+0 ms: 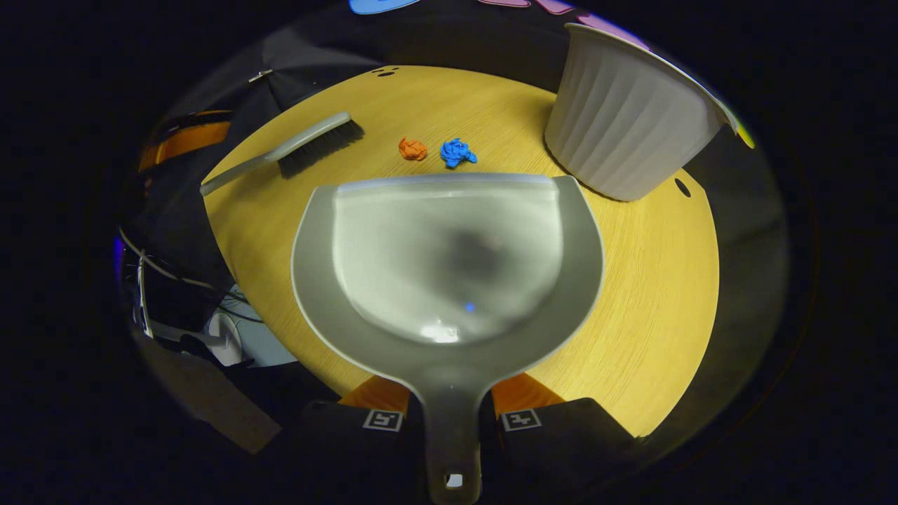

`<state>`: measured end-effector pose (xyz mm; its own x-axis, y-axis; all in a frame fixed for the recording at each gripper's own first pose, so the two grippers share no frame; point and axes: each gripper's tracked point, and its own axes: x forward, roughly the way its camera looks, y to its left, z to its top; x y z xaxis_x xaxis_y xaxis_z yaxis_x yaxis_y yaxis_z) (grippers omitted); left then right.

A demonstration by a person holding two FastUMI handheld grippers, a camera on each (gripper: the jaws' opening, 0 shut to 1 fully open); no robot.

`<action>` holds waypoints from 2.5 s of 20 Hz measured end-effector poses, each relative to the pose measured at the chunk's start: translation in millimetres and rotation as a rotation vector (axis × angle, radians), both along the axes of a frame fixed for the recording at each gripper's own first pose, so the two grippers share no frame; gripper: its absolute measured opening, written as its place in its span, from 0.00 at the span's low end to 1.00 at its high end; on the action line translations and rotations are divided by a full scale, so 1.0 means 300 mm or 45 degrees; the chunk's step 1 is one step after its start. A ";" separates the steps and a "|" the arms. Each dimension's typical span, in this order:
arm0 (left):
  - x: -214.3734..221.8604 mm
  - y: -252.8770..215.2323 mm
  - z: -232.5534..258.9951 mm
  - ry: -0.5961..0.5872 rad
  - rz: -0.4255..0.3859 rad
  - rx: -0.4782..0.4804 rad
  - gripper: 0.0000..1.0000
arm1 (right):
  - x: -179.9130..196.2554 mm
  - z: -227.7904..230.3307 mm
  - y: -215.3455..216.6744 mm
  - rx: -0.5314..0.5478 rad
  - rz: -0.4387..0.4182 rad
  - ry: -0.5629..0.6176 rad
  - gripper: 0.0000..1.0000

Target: Pick up the small broom and dustpan from the desktop, sweep the trash into the dustpan with the broom, and then empty the trash into the garbage bin.

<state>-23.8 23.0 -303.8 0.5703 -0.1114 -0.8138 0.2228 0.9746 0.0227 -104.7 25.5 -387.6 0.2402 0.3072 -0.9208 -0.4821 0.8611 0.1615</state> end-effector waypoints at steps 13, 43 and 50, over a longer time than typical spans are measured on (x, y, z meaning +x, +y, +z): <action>0.036 0.079 -0.385 0.401 -0.064 0.123 0.61 | -0.009 0.010 -0.058 -0.005 -0.056 0.031 0.36; 0.400 -0.322 -0.370 0.330 -0.379 0.189 0.26 | 0.027 -0.033 -0.025 -0.106 0.155 0.271 0.39; 0.300 -0.506 -0.334 0.442 -0.642 0.017 0.26 | 0.049 -0.062 -0.055 -0.119 0.198 0.241 0.36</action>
<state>66.2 -128.7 -404.1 0.1513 -0.2869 -0.9459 0.6530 0.7475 -0.1222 -90.1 9.0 -406.1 0.0176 0.2386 -0.9710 -0.5788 0.7943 0.1847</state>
